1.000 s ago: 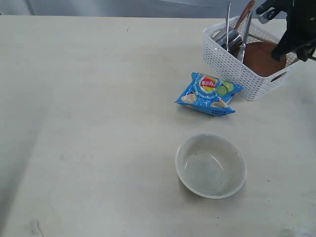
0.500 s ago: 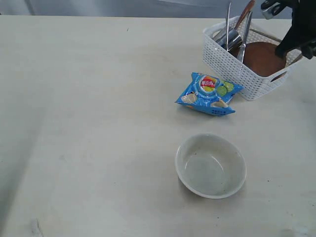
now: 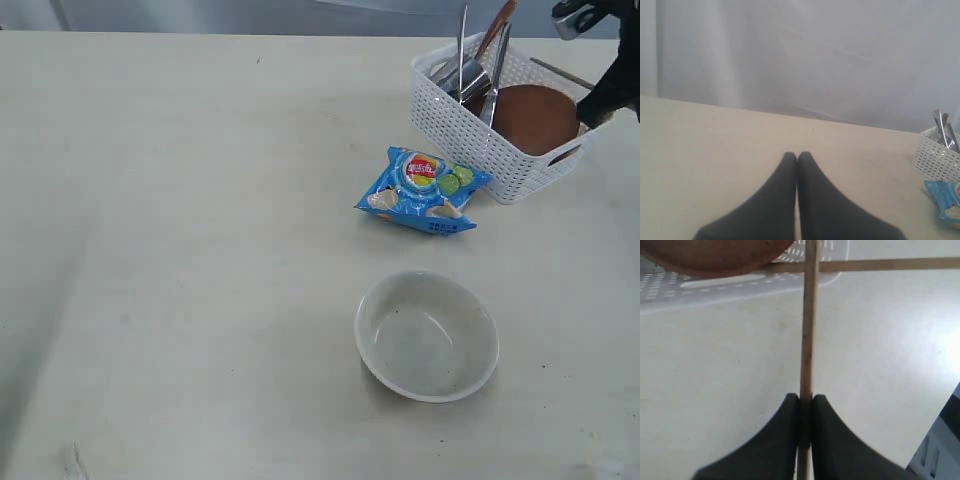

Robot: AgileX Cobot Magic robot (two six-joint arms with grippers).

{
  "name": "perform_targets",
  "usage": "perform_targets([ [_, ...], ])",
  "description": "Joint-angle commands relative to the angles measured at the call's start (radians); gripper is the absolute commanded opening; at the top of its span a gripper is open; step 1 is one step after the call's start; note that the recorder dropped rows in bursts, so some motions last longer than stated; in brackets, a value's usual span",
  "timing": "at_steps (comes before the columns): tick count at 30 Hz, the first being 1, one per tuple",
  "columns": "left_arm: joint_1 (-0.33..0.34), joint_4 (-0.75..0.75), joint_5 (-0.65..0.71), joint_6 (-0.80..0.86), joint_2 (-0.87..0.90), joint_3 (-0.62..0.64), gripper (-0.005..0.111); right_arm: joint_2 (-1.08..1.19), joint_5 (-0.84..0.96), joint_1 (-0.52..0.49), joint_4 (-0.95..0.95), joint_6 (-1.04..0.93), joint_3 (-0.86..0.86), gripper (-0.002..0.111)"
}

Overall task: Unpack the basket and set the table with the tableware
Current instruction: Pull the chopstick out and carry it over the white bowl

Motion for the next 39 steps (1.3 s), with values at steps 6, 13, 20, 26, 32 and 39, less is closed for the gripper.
perform_targets([
  [6,-0.003,0.010,0.000,0.006,-0.001,0.002,0.000,-0.427,-0.095,0.010,0.343,0.191,0.324,0.000],
  [13,-0.003,0.010,0.000,0.006,-0.001,0.002,0.000,-0.744,-0.291,0.323,0.638,0.370,0.631,0.000],
  [20,-0.003,0.010,0.000,0.006,-0.001,0.002,0.000,-0.857,-0.441,0.818,0.449,0.953,0.801,0.000],
  [26,-0.003,0.010,0.000,0.006,-0.001,0.002,0.000,-0.815,-0.401,1.185,0.087,1.579,0.874,0.000],
  [32,-0.003,0.010,0.000,0.006,-0.001,0.002,0.000,-0.698,-0.350,1.379,-0.123,1.913,0.876,0.000],
  [39,-0.003,0.010,0.002,0.006,-0.001,0.002,0.000,-0.570,-0.474,1.380,-0.125,1.994,0.876,0.000],
])
